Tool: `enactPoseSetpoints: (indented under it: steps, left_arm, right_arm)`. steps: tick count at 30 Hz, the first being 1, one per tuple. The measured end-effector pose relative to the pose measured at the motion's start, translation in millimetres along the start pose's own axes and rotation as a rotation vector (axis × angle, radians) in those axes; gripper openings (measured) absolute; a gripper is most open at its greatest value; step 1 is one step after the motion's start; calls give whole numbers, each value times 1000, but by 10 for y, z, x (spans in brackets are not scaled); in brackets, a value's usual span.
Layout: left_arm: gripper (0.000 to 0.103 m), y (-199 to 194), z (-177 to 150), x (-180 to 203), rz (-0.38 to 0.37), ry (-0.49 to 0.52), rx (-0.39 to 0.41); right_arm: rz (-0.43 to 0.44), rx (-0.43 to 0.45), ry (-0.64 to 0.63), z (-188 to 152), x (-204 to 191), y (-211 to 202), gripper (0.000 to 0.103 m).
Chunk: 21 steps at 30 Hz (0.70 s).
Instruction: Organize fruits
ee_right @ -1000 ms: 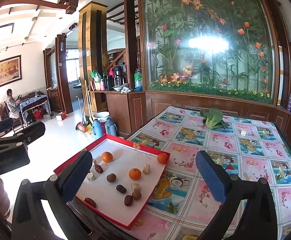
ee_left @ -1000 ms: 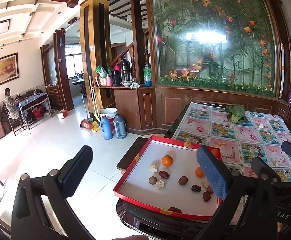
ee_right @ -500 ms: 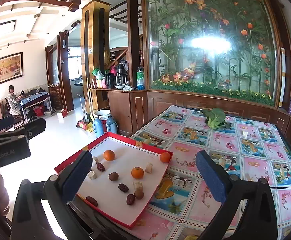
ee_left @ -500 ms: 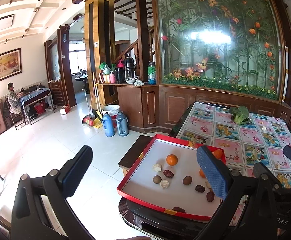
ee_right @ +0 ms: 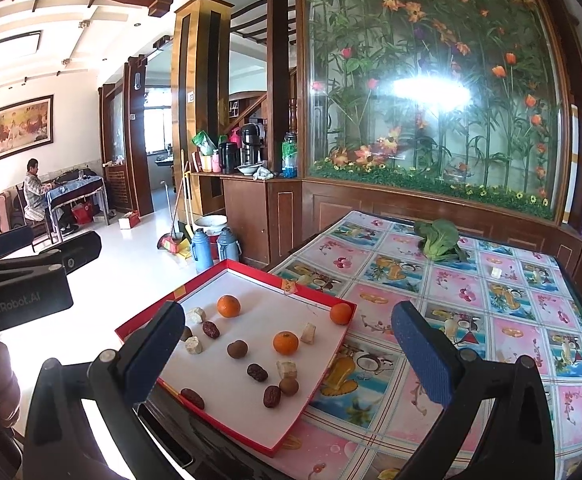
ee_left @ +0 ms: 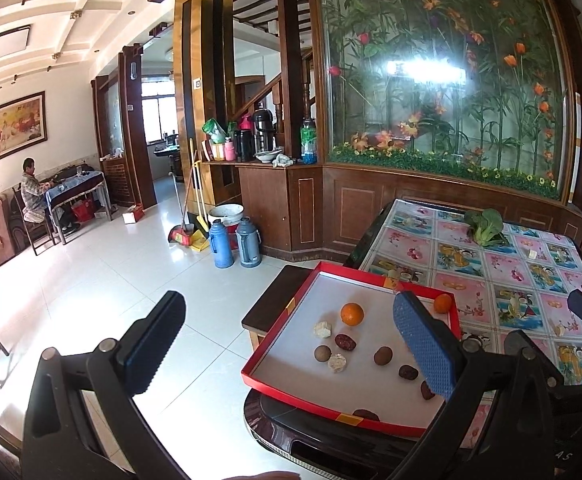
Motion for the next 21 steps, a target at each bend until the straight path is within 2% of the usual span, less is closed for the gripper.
enactPoseSetpoints:
  steps: [21]
  left_arm:
    - [103,92,-3,97,-29,25,-7]
  right_arm:
    - [0,-14,-2,-34,28,88,103]
Point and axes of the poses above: each gripper's, at about its wrist camera, not at the fingertips, and y roughly the way its jaws point, x to its right, z to its top, the point moved 3 cm from there along y, roughly the way its jaws point, and after that the axes turned 1 degree about z, right-handed, at the moved point
